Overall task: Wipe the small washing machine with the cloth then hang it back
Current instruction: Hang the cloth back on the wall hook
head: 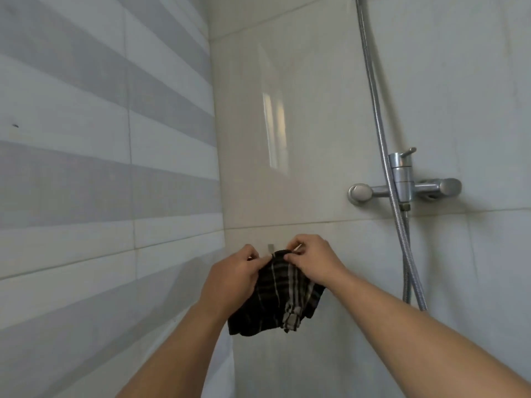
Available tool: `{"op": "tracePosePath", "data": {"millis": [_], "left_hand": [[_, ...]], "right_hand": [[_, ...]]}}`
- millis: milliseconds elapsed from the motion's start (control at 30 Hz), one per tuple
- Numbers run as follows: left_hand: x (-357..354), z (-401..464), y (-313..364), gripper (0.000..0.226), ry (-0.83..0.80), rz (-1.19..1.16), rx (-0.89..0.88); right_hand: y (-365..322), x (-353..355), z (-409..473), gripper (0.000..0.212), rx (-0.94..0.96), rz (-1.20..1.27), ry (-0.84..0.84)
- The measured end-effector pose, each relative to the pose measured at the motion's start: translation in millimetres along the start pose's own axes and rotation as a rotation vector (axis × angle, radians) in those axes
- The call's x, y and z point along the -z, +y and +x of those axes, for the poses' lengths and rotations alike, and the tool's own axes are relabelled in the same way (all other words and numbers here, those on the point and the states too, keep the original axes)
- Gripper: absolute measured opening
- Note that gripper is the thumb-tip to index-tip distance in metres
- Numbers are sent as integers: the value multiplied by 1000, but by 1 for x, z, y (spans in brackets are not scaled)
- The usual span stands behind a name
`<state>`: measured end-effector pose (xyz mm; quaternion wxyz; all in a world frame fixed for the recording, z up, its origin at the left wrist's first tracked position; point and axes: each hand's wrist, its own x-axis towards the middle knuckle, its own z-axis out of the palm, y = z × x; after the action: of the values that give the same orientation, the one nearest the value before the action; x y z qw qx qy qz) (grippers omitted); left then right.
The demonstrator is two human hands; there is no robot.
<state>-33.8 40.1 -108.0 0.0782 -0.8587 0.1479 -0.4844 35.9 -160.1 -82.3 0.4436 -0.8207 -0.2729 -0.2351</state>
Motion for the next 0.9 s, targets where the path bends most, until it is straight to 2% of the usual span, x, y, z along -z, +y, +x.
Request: {"op": "tracePosePath", "data": {"millis": [100, 233, 400, 500, 600, 733, 833, 900], "left_hand": [[-43, 15, -19, 42, 19, 75, -10], [-89, 26, -34, 48, 46, 95, 64], [-122, 27, -41, 41, 56, -19, 207], [-128, 20, -32, 35, 145, -147, 244], [-140, 10, -19, 30, 163, -264, 320], [-130, 3, 1, 39, 47, -651, 535], [-108, -7, 8, 46, -79, -727, 567], [-89, -12, 14, 51, -94, -687, 555]], "right_hand": [[18, -24, 33, 5, 49, -109, 39], [35, -48, 62, 18, 229, -326, 89], [53, -66, 69, 21, 386, -588, 153], [62, -73, 53, 25, 371, -592, 158], [73, -85, 30, 26, 342, -615, 123], [69, -94, 4, 38, 257, -694, 25], [56, -87, -9, 52, 137, -757, -11], [49, -75, -22, 63, 68, -805, -60]]}}
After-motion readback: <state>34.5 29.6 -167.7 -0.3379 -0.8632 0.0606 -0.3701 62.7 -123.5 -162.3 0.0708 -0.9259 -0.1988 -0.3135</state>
